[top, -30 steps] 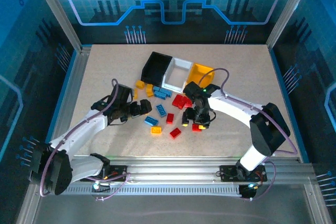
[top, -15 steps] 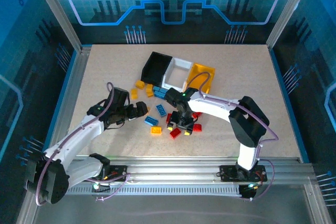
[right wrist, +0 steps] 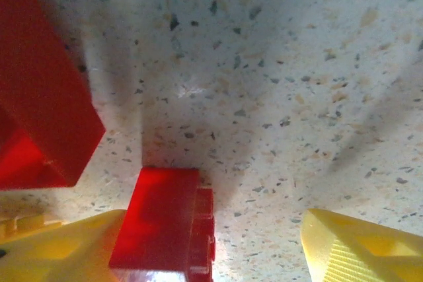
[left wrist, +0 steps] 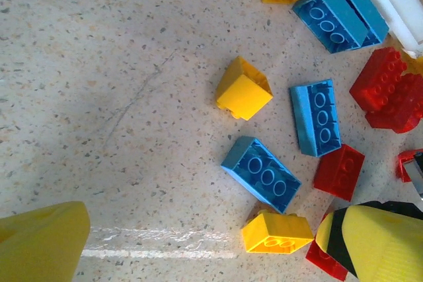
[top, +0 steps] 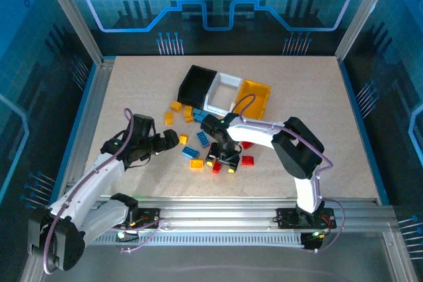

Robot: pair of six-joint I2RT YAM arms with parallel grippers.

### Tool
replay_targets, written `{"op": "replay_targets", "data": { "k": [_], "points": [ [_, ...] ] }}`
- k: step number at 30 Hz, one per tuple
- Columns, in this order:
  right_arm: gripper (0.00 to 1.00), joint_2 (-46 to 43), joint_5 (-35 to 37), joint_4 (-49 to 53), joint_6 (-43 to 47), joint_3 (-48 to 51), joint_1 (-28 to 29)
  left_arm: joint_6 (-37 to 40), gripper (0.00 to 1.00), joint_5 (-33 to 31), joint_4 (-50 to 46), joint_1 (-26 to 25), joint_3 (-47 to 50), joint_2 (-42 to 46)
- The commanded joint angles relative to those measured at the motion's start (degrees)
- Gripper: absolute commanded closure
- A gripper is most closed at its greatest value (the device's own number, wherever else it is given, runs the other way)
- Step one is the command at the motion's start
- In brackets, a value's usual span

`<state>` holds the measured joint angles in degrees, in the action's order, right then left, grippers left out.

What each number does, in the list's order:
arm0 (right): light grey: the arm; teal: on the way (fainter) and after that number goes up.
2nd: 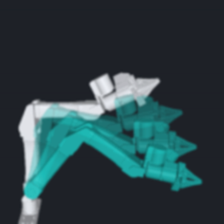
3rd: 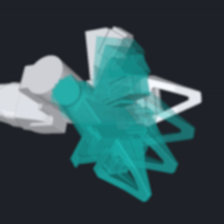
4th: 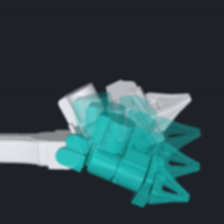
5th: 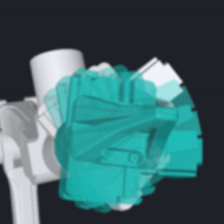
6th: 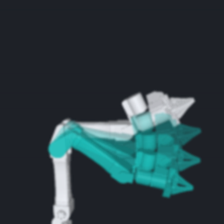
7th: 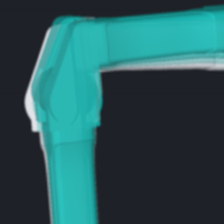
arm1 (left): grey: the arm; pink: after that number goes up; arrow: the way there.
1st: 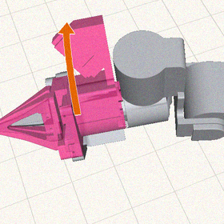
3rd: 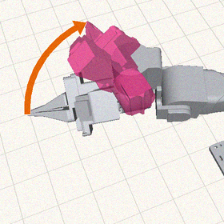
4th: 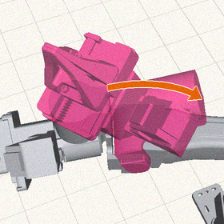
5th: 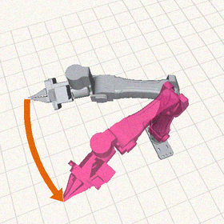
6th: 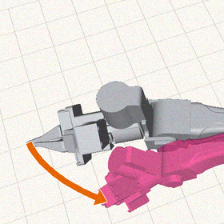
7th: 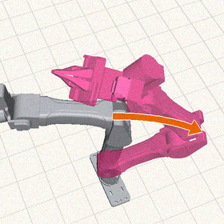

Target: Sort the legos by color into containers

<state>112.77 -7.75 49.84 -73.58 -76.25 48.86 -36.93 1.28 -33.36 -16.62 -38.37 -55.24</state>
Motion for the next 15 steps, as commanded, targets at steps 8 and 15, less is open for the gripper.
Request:
{"op": "replay_targets", "data": {
  "k": [8,15],
  "points": [
    [0.6,-0.3,3.3,2.3,0.2,-0.7,1.1,0.8,0.01,1.3,-1.3,1.2,2.5,2.0],
    [0.79,-3.7,6.3,4.7,3.5,-0.2,1.0,-0.1,0.01,2.0,0.2,1.2,2.9,1.7]
  ]
}}
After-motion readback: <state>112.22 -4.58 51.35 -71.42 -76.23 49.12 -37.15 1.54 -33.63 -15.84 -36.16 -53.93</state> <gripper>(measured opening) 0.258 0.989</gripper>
